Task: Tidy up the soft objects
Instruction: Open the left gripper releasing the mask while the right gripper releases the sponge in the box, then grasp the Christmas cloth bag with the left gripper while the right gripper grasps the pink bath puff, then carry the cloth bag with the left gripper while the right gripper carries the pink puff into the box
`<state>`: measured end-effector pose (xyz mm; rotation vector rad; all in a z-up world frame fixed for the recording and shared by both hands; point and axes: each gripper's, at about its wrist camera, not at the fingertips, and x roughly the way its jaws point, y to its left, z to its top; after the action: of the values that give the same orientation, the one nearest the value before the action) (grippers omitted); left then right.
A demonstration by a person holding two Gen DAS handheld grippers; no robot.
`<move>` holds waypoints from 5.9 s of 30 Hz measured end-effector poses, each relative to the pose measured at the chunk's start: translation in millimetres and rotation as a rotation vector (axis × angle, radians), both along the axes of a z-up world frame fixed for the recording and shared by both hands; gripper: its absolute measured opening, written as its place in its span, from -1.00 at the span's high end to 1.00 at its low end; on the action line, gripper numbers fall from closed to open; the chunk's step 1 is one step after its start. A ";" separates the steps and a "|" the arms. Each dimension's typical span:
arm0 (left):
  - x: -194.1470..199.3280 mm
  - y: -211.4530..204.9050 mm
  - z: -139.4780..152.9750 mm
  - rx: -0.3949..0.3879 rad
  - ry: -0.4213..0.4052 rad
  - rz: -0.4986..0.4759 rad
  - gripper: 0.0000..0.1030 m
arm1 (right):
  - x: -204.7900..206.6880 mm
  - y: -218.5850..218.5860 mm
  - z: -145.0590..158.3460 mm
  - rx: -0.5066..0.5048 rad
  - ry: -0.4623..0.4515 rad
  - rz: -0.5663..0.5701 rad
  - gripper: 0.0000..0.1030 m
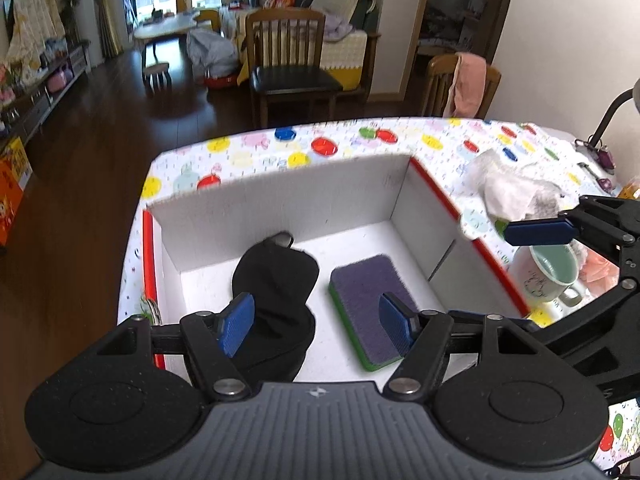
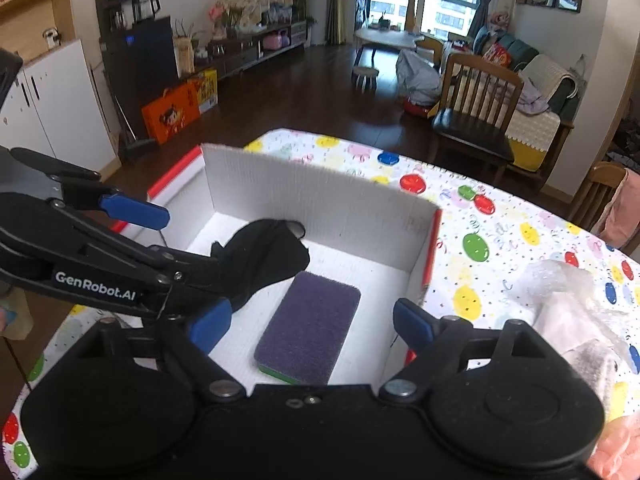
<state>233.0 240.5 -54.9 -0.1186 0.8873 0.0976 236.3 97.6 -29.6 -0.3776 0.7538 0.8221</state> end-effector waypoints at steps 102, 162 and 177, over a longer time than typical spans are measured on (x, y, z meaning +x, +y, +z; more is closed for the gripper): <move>-17.1 -258.9 -102.6 -0.117 0.149 0.400 0.79 | 103.4 -339.6 -85.0 0.026 -0.029 -0.362 0.15; -45.9 -80.4 88.2 0.019 -0.261 0.237 0.89 | -19.9 -186.2 79.4 0.264 -0.113 0.100 0.86; -22.1 5.9 78.5 0.057 -0.244 0.254 0.89 | -10.9 -87.1 60.8 0.209 -0.115 0.105 0.86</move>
<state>210.9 246.4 23.5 -0.1852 0.6226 0.3383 225.4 10.6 31.3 -0.2755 0.5389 0.9604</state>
